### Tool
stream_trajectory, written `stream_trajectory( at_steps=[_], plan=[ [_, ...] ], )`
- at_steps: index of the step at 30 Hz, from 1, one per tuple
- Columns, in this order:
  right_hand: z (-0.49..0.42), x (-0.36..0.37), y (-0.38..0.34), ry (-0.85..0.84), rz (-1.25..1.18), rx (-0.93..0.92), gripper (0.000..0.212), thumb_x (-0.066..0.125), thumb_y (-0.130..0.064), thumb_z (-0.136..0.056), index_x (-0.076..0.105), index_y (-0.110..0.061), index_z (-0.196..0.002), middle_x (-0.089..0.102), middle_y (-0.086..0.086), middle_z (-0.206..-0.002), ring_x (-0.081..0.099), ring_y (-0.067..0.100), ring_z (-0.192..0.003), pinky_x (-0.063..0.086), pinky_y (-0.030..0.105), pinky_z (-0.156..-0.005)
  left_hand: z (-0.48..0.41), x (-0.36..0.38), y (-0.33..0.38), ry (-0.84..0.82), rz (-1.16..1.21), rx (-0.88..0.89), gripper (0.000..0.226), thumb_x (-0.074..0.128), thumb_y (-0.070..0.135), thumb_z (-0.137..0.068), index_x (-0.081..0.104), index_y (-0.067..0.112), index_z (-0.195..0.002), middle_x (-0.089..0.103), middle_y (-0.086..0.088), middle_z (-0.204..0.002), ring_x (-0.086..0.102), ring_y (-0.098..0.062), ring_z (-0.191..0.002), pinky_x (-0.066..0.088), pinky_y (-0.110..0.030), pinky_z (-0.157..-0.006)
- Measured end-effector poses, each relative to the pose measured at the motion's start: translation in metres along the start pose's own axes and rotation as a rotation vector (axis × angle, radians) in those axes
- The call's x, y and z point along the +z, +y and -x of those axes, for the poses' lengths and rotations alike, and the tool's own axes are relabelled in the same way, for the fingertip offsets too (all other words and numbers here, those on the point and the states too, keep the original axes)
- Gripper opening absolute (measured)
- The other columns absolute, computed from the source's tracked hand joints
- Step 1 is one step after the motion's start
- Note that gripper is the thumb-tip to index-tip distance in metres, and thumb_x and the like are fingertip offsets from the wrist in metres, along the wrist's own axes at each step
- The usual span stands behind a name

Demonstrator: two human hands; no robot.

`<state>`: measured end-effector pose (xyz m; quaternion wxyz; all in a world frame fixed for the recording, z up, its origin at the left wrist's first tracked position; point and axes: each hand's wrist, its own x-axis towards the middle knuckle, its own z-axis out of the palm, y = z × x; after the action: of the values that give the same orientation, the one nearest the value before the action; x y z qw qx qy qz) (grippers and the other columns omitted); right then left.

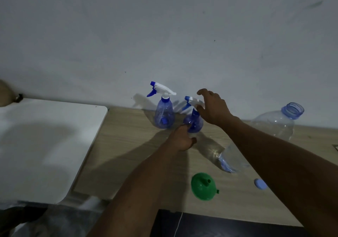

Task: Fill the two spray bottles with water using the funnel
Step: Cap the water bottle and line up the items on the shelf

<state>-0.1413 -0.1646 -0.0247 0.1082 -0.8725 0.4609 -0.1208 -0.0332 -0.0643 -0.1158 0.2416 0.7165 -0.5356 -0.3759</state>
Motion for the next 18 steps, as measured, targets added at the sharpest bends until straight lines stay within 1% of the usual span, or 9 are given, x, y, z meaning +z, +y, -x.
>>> stream_trajectory(
  at_steps=[2, 3, 4, 6, 8, 10, 14, 16, 18],
  plan=[
    [0.010, -0.009, -0.004, 0.083, -0.039, -0.027, 0.045, 0.066, -0.030, -0.091, 0.050, -0.017, -0.130, 0.059, 0.011, -0.126, 0.057, 0.030, -0.113, 0.051, 0.046, -0.090, 0.010, -0.005, 0.006, 0.006, 0.007, -0.017, 0.057, 0.075, 0.032, -0.087, 0.054, 0.021, -0.139, 0.064, -0.003, -0.128, 0.062, -0.025, -0.117, 0.049, -0.036, -0.096],
    [0.013, -0.014, -0.006, 0.113, -0.076, -0.043, 0.040, 0.066, -0.030, -0.091, 0.053, -0.016, -0.126, 0.060, 0.010, -0.123, 0.058, 0.028, -0.109, 0.052, 0.044, -0.089, 0.015, -0.006, 0.008, 0.009, 0.020, -0.021, 0.058, 0.075, 0.033, -0.086, 0.053, 0.022, -0.139, 0.064, -0.003, -0.128, 0.062, -0.025, -0.117, 0.049, -0.037, -0.098],
    [0.017, -0.018, -0.010, 0.129, -0.120, -0.056, 0.034, 0.066, -0.029, -0.091, 0.057, -0.016, -0.122, 0.062, 0.008, -0.118, 0.060, 0.025, -0.102, 0.054, 0.042, -0.086, 0.020, -0.008, 0.011, 0.017, 0.034, -0.020, 0.060, 0.075, 0.033, -0.086, 0.052, 0.022, -0.141, 0.064, -0.002, -0.130, 0.061, -0.024, -0.120, 0.048, -0.037, -0.100],
    [0.030, -0.031, -0.017, 0.134, -0.194, -0.069, 0.021, 0.064, -0.024, -0.091, 0.062, -0.015, -0.111, 0.066, 0.004, -0.103, 0.063, 0.020, -0.087, 0.054, 0.038, -0.078, 0.033, -0.008, 0.017, 0.035, 0.050, 0.000, 0.065, 0.076, 0.031, -0.088, 0.048, 0.021, -0.145, 0.059, -0.003, -0.140, 0.056, -0.024, -0.128, 0.043, -0.031, -0.102],
    [0.045, -0.044, -0.024, 0.130, -0.249, -0.078, 0.012, 0.063, -0.020, -0.091, 0.065, -0.016, -0.102, 0.069, 0.001, -0.088, 0.062, 0.017, -0.075, 0.051, 0.033, -0.069, 0.048, -0.005, 0.027, 0.039, 0.053, 0.020, 0.072, 0.076, 0.031, -0.088, 0.042, 0.019, -0.151, 0.051, -0.005, -0.149, 0.050, -0.023, -0.135, 0.038, -0.026, -0.102],
    [0.060, -0.058, -0.027, 0.136, -0.286, -0.106, 0.008, 0.062, -0.019, -0.091, 0.066, -0.016, -0.098, 0.070, 0.000, -0.078, 0.063, 0.017, -0.067, 0.050, 0.031, -0.065, 0.061, 0.000, 0.040, 0.031, 0.053, 0.028, 0.080, 0.078, 0.036, -0.086, 0.038, 0.020, -0.153, 0.046, -0.005, -0.154, 0.048, -0.023, -0.136, 0.038, -0.028, -0.105],
    [0.085, -0.095, -0.026, 0.180, -0.307, -0.181, 0.009, 0.062, -0.022, -0.092, 0.067, -0.017, -0.095, 0.070, -0.002, -0.072, 0.064, 0.017, -0.065, 0.055, 0.036, -0.067, 0.084, 0.012, 0.078, 0.012, 0.054, 0.062, 0.096, 0.083, 0.048, -0.079, 0.032, 0.023, -0.156, 0.038, -0.005, -0.160, 0.041, -0.023, -0.143, 0.037, -0.032, -0.111],
    [0.094, -0.116, -0.021, 0.210, -0.297, -0.214, 0.008, 0.061, -0.022, -0.092, 0.067, -0.018, -0.096, 0.070, -0.003, -0.072, 0.064, 0.016, -0.065, 0.056, 0.037, -0.070, 0.092, 0.018, 0.102, 0.028, 0.051, 0.100, 0.101, 0.084, 0.052, -0.076, 0.030, 0.026, -0.157, 0.037, -0.004, -0.161, 0.040, -0.022, -0.144, 0.038, -0.032, -0.110],
    [0.103, -0.139, -0.012, 0.226, -0.291, -0.225, 0.008, 0.061, -0.021, -0.093, 0.067, -0.018, -0.096, 0.068, -0.006, -0.070, 0.064, 0.014, -0.065, 0.057, 0.036, -0.072, 0.097, 0.025, 0.125, 0.060, 0.054, 0.136, 0.105, 0.084, 0.056, -0.072, 0.028, 0.031, -0.157, 0.036, -0.003, -0.162, 0.040, -0.023, -0.144, 0.040, -0.036, -0.112]
  ],
)
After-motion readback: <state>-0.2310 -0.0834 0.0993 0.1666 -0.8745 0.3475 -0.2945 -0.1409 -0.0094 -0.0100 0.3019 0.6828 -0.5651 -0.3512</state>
